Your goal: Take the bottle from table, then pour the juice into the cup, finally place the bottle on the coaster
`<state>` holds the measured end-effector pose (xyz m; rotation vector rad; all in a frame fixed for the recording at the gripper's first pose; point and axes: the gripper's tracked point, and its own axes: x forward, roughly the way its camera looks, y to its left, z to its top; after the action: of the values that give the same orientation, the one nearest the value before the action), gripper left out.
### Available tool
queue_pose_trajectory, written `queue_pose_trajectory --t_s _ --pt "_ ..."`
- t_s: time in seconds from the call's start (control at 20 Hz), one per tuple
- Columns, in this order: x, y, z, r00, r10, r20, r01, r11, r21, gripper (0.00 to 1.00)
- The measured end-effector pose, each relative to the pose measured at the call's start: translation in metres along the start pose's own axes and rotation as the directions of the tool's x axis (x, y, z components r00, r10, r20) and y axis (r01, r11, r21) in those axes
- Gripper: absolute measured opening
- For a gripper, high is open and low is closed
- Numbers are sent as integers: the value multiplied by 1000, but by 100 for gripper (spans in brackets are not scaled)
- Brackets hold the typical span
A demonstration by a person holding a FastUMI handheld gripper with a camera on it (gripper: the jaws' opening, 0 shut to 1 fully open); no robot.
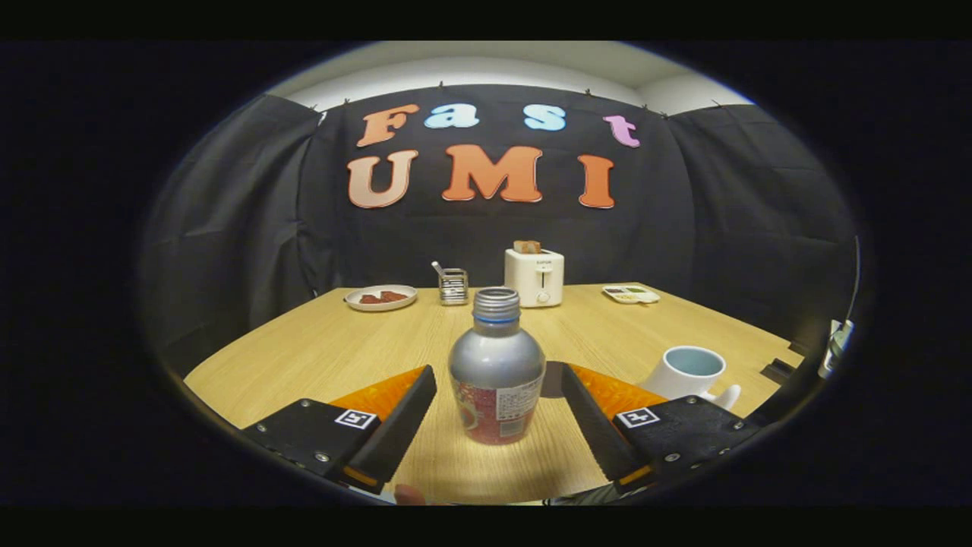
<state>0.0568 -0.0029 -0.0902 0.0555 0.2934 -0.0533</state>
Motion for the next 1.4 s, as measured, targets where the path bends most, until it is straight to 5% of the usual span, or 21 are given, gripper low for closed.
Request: queue_pose_trajectory --t_s 0.6,0.75,0.95,1.4 --pt "34 8 -49 994 17 -108 -15 1000 15 98" --pt "38 6 -47 995 12 -100 -10 1000 29 80" --pt "34 7 -38 996 22 -81 -20 999 33 77" --pt "23 -7 -2 998 54 -21 -45 954 295 77"
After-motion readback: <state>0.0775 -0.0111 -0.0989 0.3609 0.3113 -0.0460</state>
